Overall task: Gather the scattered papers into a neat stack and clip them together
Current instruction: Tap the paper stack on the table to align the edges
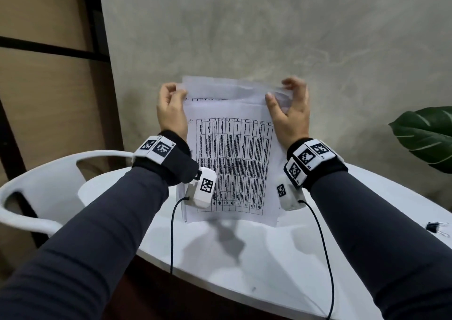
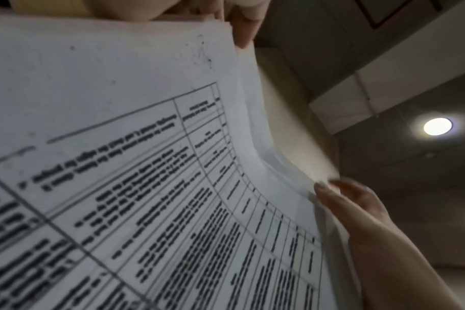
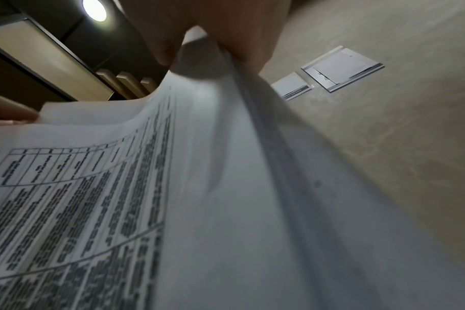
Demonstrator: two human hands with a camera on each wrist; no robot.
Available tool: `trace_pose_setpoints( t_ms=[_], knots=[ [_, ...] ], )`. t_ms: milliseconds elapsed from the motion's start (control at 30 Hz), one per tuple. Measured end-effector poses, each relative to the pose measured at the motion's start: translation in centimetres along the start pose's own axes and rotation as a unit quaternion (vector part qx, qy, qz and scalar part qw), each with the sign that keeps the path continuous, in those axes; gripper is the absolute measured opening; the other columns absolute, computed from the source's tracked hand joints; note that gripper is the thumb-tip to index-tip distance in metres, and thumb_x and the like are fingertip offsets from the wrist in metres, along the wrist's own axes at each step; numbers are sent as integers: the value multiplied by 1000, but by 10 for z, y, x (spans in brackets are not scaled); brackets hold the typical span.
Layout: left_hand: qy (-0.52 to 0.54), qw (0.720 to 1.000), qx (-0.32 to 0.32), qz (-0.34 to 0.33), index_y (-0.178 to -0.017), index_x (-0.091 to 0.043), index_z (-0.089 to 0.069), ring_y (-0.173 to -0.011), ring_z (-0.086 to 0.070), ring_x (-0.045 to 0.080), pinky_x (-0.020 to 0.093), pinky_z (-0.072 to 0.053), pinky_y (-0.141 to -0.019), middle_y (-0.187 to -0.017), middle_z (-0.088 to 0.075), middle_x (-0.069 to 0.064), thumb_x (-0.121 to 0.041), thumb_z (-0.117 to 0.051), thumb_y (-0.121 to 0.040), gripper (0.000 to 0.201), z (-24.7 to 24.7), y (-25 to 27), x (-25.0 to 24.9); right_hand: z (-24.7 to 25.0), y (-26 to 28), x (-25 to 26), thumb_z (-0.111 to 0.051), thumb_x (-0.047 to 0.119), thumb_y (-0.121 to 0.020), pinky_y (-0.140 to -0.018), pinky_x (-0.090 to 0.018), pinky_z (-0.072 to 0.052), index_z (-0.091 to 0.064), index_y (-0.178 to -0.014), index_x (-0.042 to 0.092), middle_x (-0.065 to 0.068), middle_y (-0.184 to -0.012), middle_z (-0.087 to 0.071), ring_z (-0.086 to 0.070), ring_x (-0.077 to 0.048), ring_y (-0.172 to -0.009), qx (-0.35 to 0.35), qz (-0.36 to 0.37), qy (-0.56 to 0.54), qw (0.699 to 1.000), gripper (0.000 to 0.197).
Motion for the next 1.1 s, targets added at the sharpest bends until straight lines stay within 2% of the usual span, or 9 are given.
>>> trace_pose_setpoints(
  t_ms=[133, 300, 400, 500, 567, 667, 833, 967, 1100],
  knots=[
    [-97, 991, 66, -60, -143, -28, -33, -101, -47, -11, -1, -36, -90, -124, -47, 3, -17, -56, -89, 59, -11, 7, -3, -7, -2, 3, -58, 25, -91, -84, -19, -47, -64, -119, 10, -1, -100, -49, -54, -12, -89, 37, 21, 48, 998, 33],
    [-115, 988, 43, -94, -83, -19, -64, -77, -52, -23, 1, -40, -83, -107, -50, 15, -1, -52, -83, 21, -8, 7, -12, -2, -6, -3, -58, 24, -90, -65, -13, -40, -67, -89, 0, -1, -86, -49, -45, 2, -68, 10, 0, 47, 999, 26],
    [-123, 986, 41, -105, -103, -33, -54, -87, -50, -12, 3, -42, -84, -112, -52, 13, -10, -54, -83, 31, -6, 8, -15, -7, -3, 1, -62, 27, -88, -80, -8, -43, -58, -125, 21, 0, -102, -47, -50, -6, -90, 54, 9, 44, 998, 37],
    [-152, 976, 99, -118, -127, -23, -50, -89, -50, -22, -4, -38, -83, -114, -42, 10, -7, -55, -90, 40, -17, 13, -12, -14, -3, 0, -67, 29, -84, -84, 4, -36, -68, -115, 12, -3, -105, -48, -50, -10, -97, 82, 17, 64, 994, 35],
    [-144, 977, 99, -118, -107, 2, -66, -79, -51, -26, -1, -40, -80, -106, -44, 13, -2, -55, -89, 22, -18, 13, -14, -12, -6, -1, -68, 28, -83, -84, -5, -42, -74, -96, 3, -12, -101, -57, -53, -11, -95, 62, 12, 53, 997, 29],
    [-139, 984, 55, -100, -78, -19, -58, -75, -52, -8, 10, -39, -75, -95, -54, 8, -18, -55, -81, 5, -8, 10, -13, -9, -5, 0, -70, 30, -80, -85, -23, -48, -75, -90, 4, -14, -97, -57, -52, -13, -95, 45, 7, 48, 998, 28],
    [-150, 979, 86, -109, -91, -16, -67, -78, -53, -21, 2, -41, -77, -96, -59, 3, -16, -64, -85, 7, -10, 11, -10, -13, -5, -2, -71, 27, -81, -84, -9, -45, -75, -94, 5, -6, -99, -56, -55, -12, -94, 74, 13, 43, 996, 26],
    [-141, 986, 71, -53, -60, -26, -63, -73, -60, 8, 32, -51, -85, -74, -65, -9, -17, -75, -74, 21, -5, 4, -1, -13, -8, 1, -69, 21, -81, -73, -2, -43, -75, -83, -1, -16, -97, -67, -56, 5, -77, 64, 9, 23, 998, 23],
    [-164, 983, 61, -58, -70, -32, -61, -69, -58, 2, 25, -50, -77, -74, -64, -14, -19, -75, -73, 20, -2, 2, -3, -12, -8, 7, -65, 25, -85, -82, -11, -47, -75, -90, 4, -13, -101, -67, -62, -20, -89, 67, -6, 104, 992, 24]
  ],
)
Point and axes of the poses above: each hand's wrist, its own y-axis away from the middle knuckle, its own z-axis out of the back of the hand, x = y × z, the point moved 9 cm from there along -y, towards the middle knuckle
